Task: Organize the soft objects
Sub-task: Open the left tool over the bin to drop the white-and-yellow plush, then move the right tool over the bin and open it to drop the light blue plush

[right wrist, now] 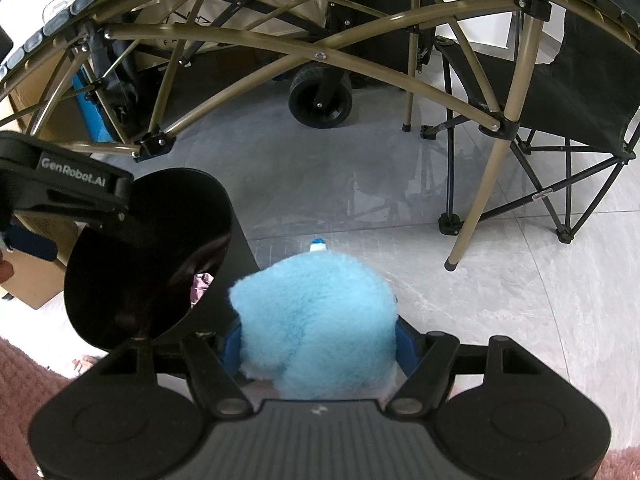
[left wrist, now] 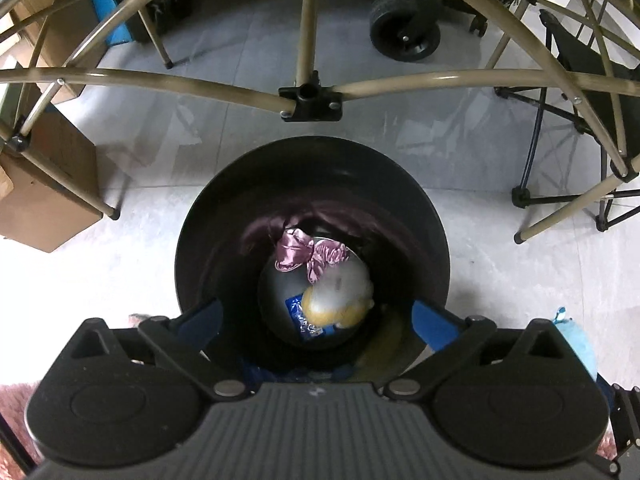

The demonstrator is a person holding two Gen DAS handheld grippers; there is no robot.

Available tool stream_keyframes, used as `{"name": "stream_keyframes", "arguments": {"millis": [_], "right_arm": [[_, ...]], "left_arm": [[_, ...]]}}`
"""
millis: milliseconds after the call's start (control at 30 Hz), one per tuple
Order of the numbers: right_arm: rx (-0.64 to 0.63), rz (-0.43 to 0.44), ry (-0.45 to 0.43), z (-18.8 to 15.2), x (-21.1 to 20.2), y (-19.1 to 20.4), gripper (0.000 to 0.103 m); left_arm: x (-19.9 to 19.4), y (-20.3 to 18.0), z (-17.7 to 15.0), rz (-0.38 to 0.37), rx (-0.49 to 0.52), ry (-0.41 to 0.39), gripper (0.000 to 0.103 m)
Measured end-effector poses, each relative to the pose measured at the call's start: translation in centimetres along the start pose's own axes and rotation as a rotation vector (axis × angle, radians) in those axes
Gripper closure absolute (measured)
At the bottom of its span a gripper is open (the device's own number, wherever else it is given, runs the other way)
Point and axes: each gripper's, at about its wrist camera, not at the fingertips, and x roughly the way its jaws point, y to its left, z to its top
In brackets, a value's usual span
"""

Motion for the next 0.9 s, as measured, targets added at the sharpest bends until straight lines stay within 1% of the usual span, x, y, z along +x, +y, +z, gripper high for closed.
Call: {"name": "stream_keyframes", "arguments": {"millis": [600, 900], "right_arm": [[-0.013, 0.001, -0.006, 0.2, -0.3, 0.8, 0.033], [-0.03, 0.004, -0.013, 0.4, -0.4, 1.4, 0.033]], "left_arm": [[0.3, 0.8, -0.3, -0.018, 0.004, 0.048, 0.0], [-0.1, 1.8, -0.8, -0.025, 0.009, 0.044, 0.0]]}}
